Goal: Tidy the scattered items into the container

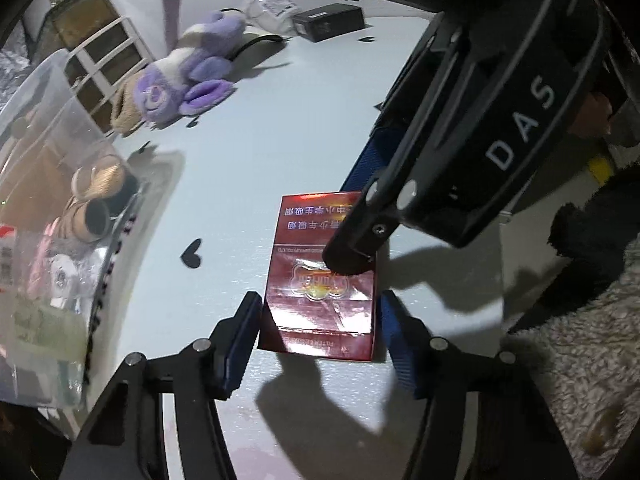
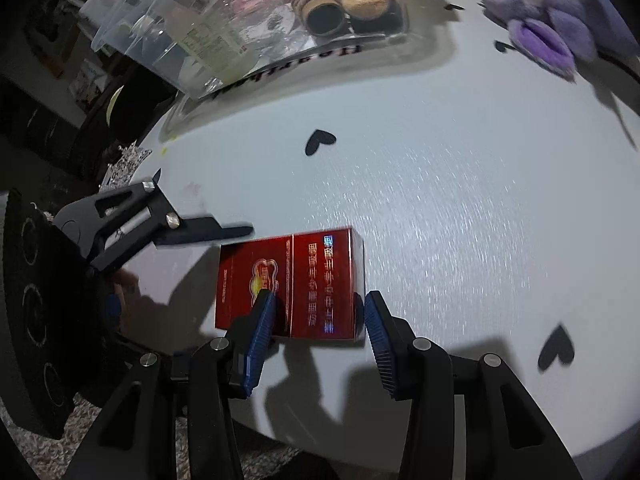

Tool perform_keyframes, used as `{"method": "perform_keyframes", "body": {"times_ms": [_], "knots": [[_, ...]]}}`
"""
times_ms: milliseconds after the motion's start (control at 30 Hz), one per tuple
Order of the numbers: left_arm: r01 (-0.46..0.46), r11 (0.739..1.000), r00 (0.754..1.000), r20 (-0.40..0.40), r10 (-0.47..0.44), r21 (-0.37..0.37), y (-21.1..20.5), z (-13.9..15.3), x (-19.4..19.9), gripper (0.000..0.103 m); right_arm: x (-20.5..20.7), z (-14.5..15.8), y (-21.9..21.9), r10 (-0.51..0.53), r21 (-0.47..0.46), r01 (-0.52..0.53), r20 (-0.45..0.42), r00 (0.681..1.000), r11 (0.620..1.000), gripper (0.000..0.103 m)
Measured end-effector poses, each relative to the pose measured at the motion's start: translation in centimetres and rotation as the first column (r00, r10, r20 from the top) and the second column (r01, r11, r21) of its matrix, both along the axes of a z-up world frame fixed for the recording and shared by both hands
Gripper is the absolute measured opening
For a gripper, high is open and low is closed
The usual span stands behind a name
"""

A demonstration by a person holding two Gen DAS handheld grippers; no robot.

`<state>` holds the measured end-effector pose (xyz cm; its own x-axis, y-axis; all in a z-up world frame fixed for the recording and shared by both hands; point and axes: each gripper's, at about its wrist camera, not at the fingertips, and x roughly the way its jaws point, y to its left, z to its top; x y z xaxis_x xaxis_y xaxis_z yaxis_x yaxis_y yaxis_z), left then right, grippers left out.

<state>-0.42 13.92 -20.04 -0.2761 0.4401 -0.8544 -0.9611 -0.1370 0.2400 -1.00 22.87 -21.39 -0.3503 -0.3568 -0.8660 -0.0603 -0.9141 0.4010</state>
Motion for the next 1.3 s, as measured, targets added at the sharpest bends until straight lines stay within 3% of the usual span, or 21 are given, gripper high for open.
{"method": "perform_keyframes", "body": {"times_ms": [200,300,367,500,633,733,767,833,900,1067,1267,1300], "knots": [[0.102,0.995,0.995,0.022,-0.102,-0.008,0.1,0.2,0.7,0.059,1.1,-0.1,0.8,-0.138,-0.053,0.142,0.062,0.988,0.989,0.045],[0.17,0.985,0.985,0.022,-0.17,-0.008,0.0,0.2,1.4,0.059,2.5,-0.3,2.4,-0.273,-0.135,0.284,0.09,0.958,0.949,0.045],[0.209,0.978,0.977,0.036,-0.208,-0.005,0.0,0.3,1.6,0.059,4.1,-0.5,3.5,-0.365,-0.197,0.38,0.111,0.924,0.904,0.045],[0.147,0.989,0.971,0.187,-0.15,0.031,0.5,1.0,-0.2,0.058,7.2,-1.2,4.9,-0.509,-0.323,0.534,0.165,0.845,0.782,0.045],[0.05,0.996,0.951,0.301,-0.068,0.067,0.5,1.3,-1.6,0.058,10.2,-2.6,5.1,-0.623,-0.516,0.649,0.255,0.739,0.559,0.045],[-0.015,0.996,0.925,0.38,-0.019,0.086,0.3,1.4,-2.5,0.058,10.3,-3.0,4.6,-0.644,-0.595,0.66,0.289,0.709,0.459,0.045],[-0.038,0.996,0.904,0.427,-0.003,0.087,0.3,1.4,-3.1,0.058,10.0,-3.1,4.4,-0.647,-0.614,0.66,0.299,0.702,0.433,0.045],[-0.075,0.995,0.842,0.539,0.027,0.066,0.5,1.2,-4.3,0.058,9.1,-3.3,4.2,-0.647,-0.624,0.666,0.317,0.693,0.408,0.045],[-0.1,0.993,0.803,0.594,0.046,0.058,0.4,0.9,-5.1,0.057,8.2,-3.4,4.1,-0.646,-0.616,0.674,0.327,0.69,0.408,0.045],[-0.093,0.995,0.795,0.604,0.046,0.047,0.2,0.9,-5.1,0.056,6.5,-4.1,5.2,-0.635,-0.594,0.713,0.397,0.663,0.373,0.045],[-0.096,0.994,0.766,0.641,0.046,0.043,0.1,1.0,-5.7,0.056,4.7,-4.5,6.1,-0.553,-0.571,0.696,0.44,0.708,0.436,0.044],[-0.1,0.994,0.755,0.653,0.049,0.041,0.1,1.1,-5.9,0.056,4.4,-4.3,6.1,-0.54,-0.558,0.69,0.44,0.717,0.462,0.039]]}}
